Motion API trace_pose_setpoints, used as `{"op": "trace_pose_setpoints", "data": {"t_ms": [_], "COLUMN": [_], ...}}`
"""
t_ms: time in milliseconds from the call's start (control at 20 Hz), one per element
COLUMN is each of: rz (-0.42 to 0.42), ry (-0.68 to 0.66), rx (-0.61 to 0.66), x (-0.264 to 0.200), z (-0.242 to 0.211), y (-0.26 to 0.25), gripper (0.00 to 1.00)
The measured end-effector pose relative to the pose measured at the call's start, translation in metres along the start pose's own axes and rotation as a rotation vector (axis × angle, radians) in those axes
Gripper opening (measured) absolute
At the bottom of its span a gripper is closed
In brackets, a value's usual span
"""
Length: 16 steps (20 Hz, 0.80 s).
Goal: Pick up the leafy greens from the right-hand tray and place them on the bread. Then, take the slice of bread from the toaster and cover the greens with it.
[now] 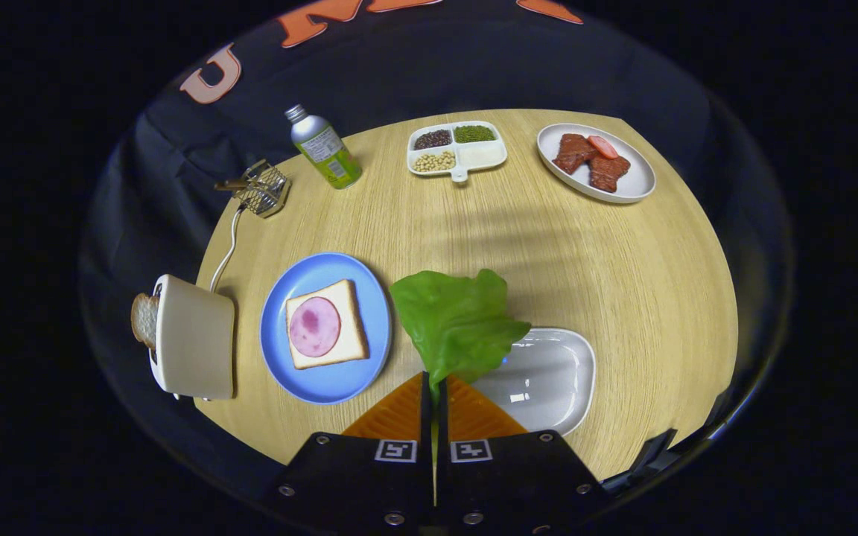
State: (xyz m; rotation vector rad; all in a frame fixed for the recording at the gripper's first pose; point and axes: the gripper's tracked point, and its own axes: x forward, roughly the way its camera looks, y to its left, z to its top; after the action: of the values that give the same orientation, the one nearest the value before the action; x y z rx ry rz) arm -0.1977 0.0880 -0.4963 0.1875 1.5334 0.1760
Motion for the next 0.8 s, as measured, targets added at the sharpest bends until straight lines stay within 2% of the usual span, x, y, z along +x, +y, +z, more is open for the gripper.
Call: {"op": "trace_pose_setpoints", "data": {"t_ms": [800], "rz": [0.157], "ry": [0.08], "rx": [-0.164], "x": [0.039], "z": [0.005], "y": [0.134], "gripper": [0.02]}}
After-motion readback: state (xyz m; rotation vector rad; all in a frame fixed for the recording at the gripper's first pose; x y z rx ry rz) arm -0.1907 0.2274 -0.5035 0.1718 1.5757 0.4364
